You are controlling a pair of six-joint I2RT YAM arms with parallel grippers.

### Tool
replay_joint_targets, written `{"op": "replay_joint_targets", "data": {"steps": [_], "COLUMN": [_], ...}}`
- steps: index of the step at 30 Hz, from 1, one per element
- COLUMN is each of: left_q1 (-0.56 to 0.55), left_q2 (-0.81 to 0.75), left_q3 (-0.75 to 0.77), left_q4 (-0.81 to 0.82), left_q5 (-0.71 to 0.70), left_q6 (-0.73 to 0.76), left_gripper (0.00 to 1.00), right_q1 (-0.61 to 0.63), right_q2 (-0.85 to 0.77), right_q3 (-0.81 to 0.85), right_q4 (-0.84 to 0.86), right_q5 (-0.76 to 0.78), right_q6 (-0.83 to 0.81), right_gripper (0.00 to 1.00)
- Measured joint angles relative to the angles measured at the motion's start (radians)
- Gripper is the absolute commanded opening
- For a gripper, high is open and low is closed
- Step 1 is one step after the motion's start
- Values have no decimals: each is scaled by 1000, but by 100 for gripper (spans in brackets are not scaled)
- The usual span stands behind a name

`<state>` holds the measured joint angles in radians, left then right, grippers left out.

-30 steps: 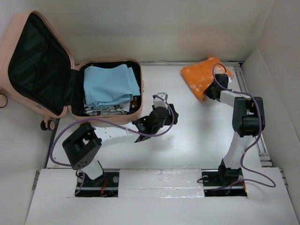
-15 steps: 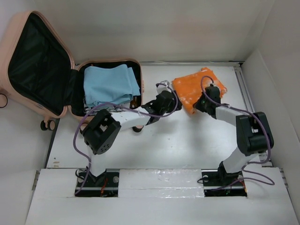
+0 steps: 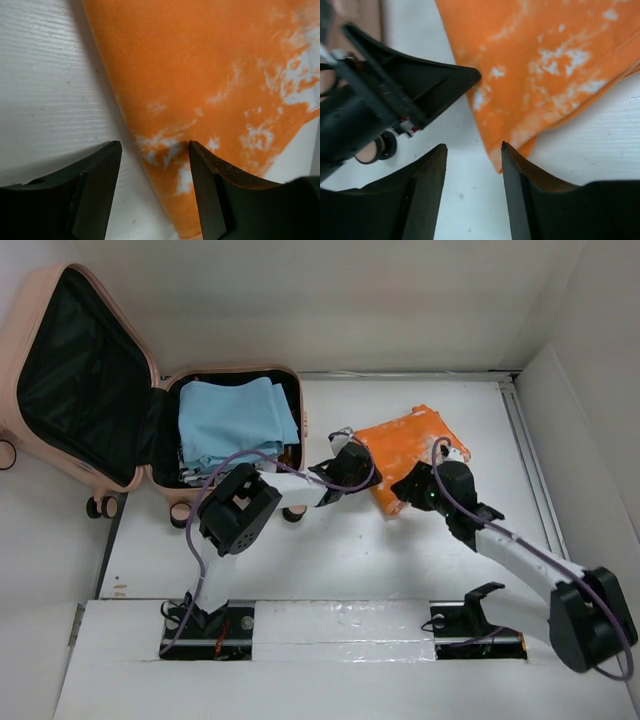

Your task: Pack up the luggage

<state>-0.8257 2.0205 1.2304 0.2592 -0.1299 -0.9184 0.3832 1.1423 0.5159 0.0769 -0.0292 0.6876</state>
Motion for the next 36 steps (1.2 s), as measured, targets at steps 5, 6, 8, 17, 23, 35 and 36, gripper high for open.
{"op": "replay_joint_targets", "data": {"steps": [5, 6, 8, 17, 23, 35, 36], "left_q1": [0, 0, 2, 3, 38, 173, 179], "left_q2": [15, 15, 18, 151, 156, 99, 64], "left_q3": [13, 13, 13, 199, 199, 621, 648], "left_q4": [12, 12, 12, -25, 12, -362, -394], "left_q5": [-11, -17, -32, -112, -61, 97, 80], "left_q6": [-32, -37, -49, -57, 24, 473, 514], "left_gripper": [54, 54, 52, 24, 0, 0, 0], "right_q1": [9, 7, 2, 6, 43, 71, 71], "right_q2": [-233, -274, -352, -365, -367, -487, -481], "right_q3": [0, 0, -5, -24, -23, -23, -23], "right_q4": [-96, -110, -123, -112, -114, -73, -73], "right_q5": [90, 101, 108, 53, 32, 29, 29], "right_q6": [-19, -26, -38, -72, -100, -152, -156], "right_gripper": [55, 55, 55, 54, 53, 53, 53]}}
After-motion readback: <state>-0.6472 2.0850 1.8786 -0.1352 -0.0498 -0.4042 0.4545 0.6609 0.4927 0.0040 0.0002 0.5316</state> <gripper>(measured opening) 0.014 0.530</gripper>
